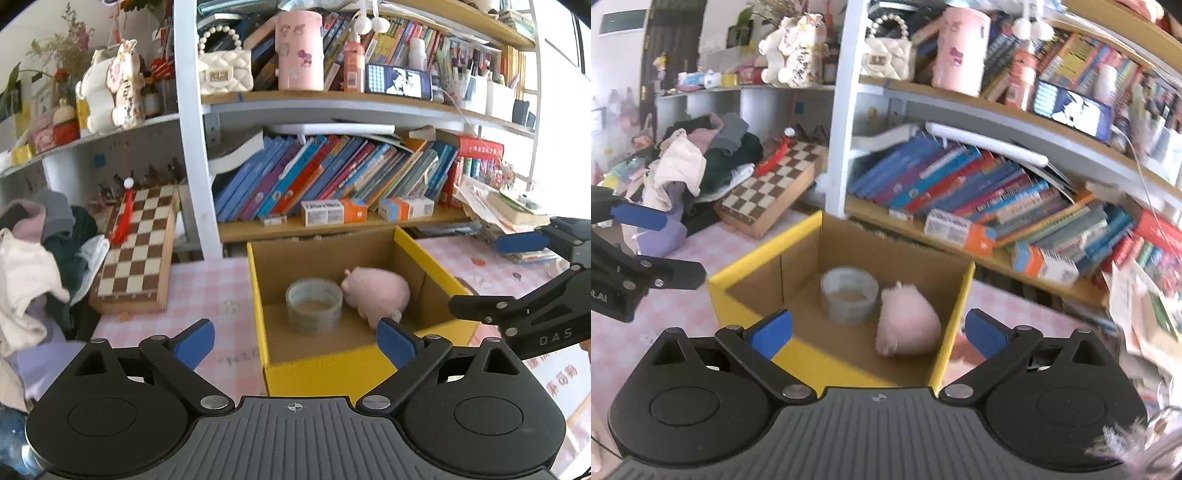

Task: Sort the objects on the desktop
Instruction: 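Raise both tools out of the box and back over the table, then grasp the grey-purple toy car with the left tool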

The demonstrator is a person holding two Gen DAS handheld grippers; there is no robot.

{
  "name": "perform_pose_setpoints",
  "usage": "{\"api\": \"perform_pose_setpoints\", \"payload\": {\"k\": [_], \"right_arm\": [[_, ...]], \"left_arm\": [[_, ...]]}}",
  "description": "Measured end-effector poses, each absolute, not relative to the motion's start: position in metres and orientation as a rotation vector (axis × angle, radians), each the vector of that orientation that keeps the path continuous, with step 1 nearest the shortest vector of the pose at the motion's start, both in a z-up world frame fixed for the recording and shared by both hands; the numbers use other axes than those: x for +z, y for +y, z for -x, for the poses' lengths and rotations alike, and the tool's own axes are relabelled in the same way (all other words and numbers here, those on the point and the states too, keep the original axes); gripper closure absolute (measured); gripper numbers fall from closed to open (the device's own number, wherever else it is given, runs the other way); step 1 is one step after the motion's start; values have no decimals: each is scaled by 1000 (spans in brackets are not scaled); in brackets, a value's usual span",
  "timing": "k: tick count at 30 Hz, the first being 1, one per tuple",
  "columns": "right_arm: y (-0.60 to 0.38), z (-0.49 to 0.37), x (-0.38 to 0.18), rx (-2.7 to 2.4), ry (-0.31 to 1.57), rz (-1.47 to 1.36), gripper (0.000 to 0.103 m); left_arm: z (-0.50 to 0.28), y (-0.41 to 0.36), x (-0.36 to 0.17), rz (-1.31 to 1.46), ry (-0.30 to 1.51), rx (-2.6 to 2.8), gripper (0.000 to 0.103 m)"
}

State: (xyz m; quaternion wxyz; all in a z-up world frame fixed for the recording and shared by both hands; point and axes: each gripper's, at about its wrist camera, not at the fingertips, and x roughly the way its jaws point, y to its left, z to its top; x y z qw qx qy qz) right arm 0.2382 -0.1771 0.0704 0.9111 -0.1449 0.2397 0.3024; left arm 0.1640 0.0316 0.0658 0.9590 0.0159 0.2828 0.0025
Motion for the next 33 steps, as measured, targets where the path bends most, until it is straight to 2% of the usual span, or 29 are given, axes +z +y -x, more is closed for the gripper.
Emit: {"api": "perform_pose_setpoints", "payload": {"k": [15,33], "right_arm": [[-201,-166,30,422,519,232,0],[-192,-112,-20,412,714,201,0]], "left_arm": [[-104,38,32,34,644,11,6],[-58,23,-13,13,745,23,6]]}}
